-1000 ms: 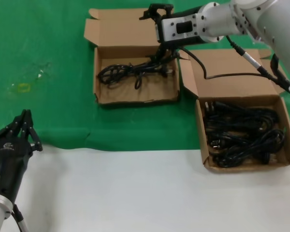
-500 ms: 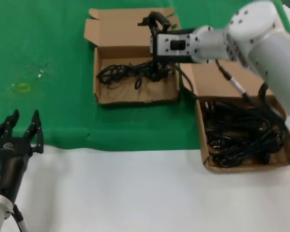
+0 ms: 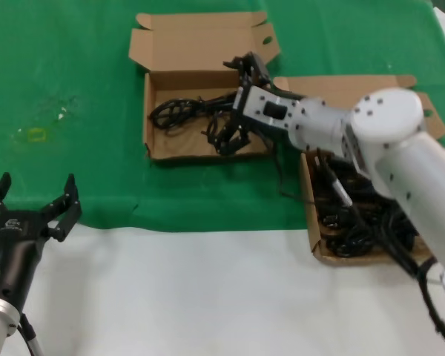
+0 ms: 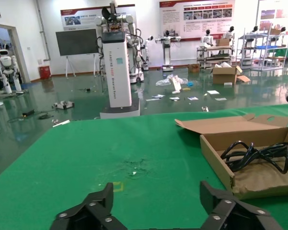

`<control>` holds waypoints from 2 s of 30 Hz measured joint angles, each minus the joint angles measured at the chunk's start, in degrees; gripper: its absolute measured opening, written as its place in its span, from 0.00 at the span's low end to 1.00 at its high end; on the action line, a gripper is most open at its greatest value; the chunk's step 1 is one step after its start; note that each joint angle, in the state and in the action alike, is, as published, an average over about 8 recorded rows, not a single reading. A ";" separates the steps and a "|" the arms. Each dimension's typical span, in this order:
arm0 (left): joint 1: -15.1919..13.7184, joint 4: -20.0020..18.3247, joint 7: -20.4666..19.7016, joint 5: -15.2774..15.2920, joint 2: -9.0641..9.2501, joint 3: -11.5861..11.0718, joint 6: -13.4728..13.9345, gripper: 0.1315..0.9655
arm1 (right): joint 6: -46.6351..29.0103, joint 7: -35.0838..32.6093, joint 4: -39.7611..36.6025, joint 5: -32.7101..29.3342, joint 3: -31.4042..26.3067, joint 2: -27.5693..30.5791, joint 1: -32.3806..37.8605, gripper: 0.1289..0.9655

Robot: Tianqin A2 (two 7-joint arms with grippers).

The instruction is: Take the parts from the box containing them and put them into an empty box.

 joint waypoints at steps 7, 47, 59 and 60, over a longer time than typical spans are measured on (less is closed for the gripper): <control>0.00 0.00 0.00 0.00 0.00 0.00 0.00 0.64 | 3.90 4.44 8.28 1.34 3.60 1.61 -8.25 1.00; 0.00 0.00 0.01 -0.01 0.00 0.00 0.00 1.00 | 26.13 29.70 55.44 8.98 24.16 10.76 -55.34 1.00; 0.00 0.00 0.01 -0.01 0.00 0.00 0.00 1.00 | 27.94 31.75 59.24 9.60 25.80 11.50 -59.12 1.00; 0.00 0.00 0.01 -0.01 0.00 0.00 0.00 1.00 | 27.94 31.75 59.25 9.60 25.80 11.50 -59.12 1.00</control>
